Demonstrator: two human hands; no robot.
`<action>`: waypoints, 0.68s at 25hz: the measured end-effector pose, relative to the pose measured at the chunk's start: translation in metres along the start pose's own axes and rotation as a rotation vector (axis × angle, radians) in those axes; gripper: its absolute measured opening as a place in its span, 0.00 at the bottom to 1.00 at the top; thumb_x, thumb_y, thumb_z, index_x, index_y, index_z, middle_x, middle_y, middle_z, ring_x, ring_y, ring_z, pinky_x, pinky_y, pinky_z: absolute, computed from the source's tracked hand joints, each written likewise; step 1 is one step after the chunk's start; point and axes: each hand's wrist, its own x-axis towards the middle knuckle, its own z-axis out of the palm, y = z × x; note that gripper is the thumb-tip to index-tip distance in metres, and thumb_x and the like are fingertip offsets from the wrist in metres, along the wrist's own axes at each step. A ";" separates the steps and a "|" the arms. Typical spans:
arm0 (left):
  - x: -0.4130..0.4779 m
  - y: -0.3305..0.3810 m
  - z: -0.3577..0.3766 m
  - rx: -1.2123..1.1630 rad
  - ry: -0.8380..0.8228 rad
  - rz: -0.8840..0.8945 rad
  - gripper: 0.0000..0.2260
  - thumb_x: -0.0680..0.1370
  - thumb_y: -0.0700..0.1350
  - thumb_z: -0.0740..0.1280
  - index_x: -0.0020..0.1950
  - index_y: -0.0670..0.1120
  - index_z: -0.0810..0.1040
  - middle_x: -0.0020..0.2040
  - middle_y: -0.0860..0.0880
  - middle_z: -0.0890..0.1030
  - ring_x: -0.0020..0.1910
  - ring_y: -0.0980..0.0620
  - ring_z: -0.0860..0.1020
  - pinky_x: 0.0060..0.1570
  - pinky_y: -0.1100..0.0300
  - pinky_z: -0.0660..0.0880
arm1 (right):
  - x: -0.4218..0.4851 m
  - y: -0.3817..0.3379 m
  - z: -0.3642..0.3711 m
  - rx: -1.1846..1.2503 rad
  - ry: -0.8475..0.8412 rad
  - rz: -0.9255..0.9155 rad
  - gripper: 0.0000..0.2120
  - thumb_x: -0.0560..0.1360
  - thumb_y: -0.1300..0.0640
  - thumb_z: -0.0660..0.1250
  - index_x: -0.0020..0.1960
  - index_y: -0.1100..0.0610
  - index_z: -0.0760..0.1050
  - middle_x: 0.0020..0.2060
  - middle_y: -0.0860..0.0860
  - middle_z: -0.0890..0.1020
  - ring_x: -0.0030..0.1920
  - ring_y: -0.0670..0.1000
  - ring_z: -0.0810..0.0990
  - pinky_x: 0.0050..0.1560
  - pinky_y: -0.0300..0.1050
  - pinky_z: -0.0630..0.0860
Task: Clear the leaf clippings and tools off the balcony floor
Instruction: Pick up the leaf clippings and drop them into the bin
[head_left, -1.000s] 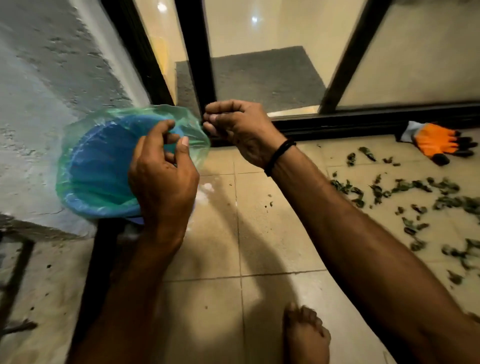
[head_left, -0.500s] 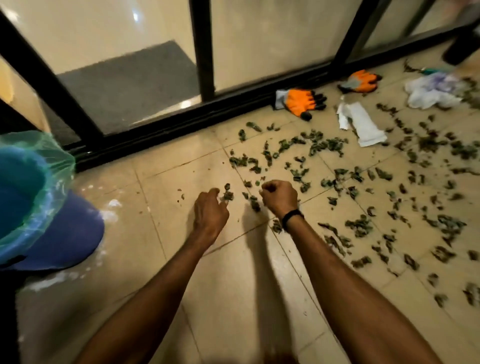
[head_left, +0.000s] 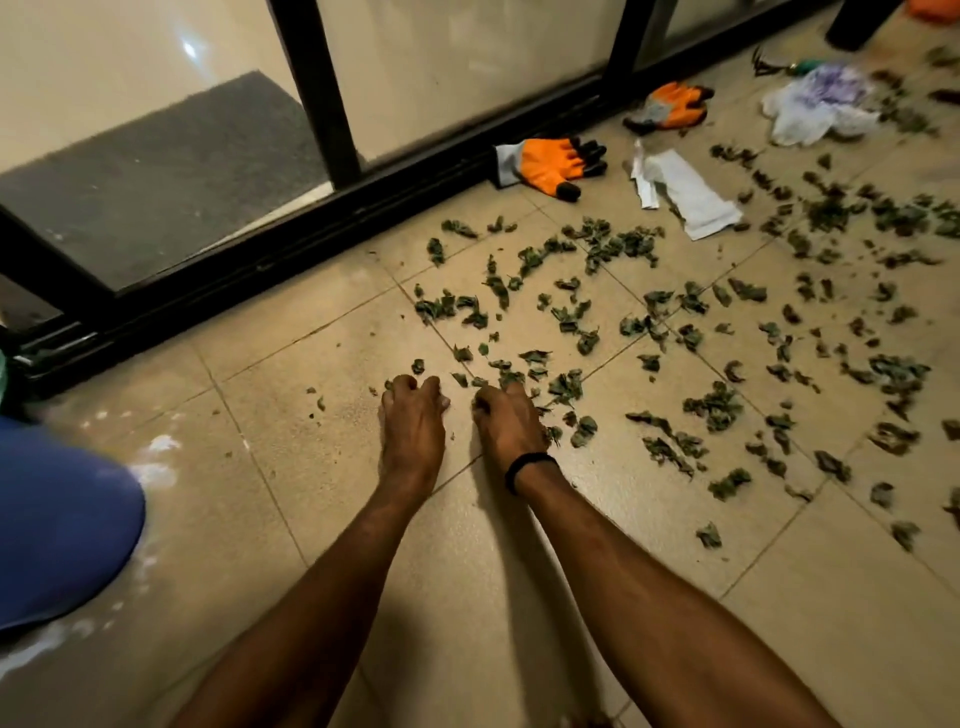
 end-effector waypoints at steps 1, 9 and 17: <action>-0.002 -0.004 0.003 -0.007 0.010 0.037 0.03 0.80 0.43 0.63 0.52 0.49 0.75 0.53 0.46 0.72 0.54 0.45 0.70 0.48 0.50 0.74 | 0.000 -0.001 0.000 -0.044 0.030 -0.020 0.10 0.79 0.56 0.61 0.55 0.59 0.76 0.51 0.55 0.75 0.51 0.59 0.74 0.42 0.41 0.67; -0.005 0.024 0.000 -0.231 0.030 0.121 0.09 0.79 0.36 0.64 0.55 0.43 0.81 0.50 0.42 0.79 0.48 0.44 0.76 0.44 0.53 0.73 | -0.026 0.055 -0.033 -0.045 0.202 0.094 0.13 0.77 0.56 0.68 0.61 0.57 0.76 0.60 0.57 0.69 0.56 0.56 0.74 0.55 0.40 0.71; -0.001 0.069 0.021 -0.043 -0.191 0.265 0.19 0.82 0.46 0.65 0.72 0.54 0.68 0.74 0.41 0.62 0.65 0.42 0.65 0.53 0.54 0.73 | -0.011 0.065 -0.037 -0.019 0.325 0.134 0.06 0.77 0.60 0.66 0.51 0.57 0.80 0.49 0.54 0.79 0.48 0.52 0.77 0.48 0.41 0.73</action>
